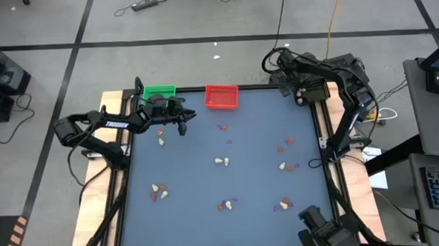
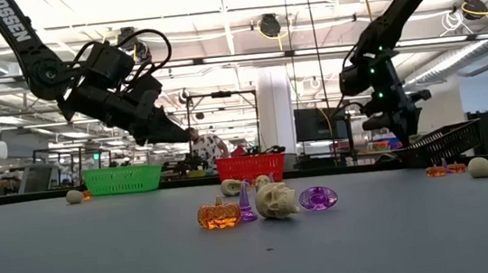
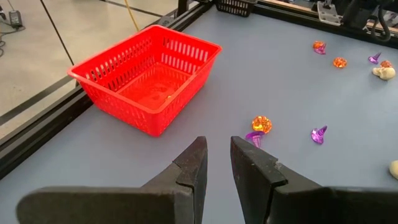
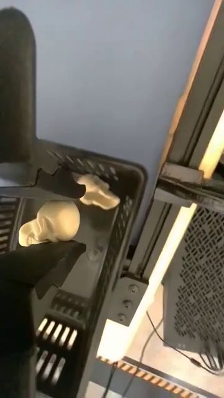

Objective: Sort Halloween decoration
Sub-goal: Put the white skull toy into the black bin

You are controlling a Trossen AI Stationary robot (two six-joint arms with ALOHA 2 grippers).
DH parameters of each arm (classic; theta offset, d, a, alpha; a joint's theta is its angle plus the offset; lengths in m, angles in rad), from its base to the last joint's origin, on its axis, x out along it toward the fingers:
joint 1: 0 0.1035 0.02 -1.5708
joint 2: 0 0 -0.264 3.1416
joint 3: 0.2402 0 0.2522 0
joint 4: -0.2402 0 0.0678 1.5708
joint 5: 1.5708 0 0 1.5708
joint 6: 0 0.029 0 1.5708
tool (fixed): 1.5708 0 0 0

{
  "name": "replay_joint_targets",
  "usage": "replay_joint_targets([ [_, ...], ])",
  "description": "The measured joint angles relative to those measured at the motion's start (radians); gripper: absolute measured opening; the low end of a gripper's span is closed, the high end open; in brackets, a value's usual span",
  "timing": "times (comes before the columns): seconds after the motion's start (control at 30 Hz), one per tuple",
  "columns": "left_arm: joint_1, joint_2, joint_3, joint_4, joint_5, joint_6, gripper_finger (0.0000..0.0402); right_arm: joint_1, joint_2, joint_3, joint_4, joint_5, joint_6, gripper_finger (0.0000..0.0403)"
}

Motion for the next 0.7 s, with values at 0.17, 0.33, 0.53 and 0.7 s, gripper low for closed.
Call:
replay_joint_targets([
  [0.17, 0.000, 0.000, 0.000, 0.000, 0.000, 0.000, 0.0077, 0.001, 0.044, 0.000, -0.006, -0.043, 0.015, 0.0091],
  [0.33, 0.000, 0.000, 0.000, 0.001, 0.000, 0.000, 0.0077, 0.006, 0.052, 0.000, 0.074, -0.202, -0.009, 0.0091],
  [0.53, 0.000, 0.000, 0.000, 0.001, 0.000, 0.000, 0.0077, 0.027, 0.051, 0.011, 0.145, -0.303, -0.009, 0.0091],
  [0.7, 0.000, 0.000, 0.000, 0.001, 0.000, 0.000, 0.0077, 0.034, 0.051, 0.042, 0.159, -0.346, -0.010, 0.0091],
])
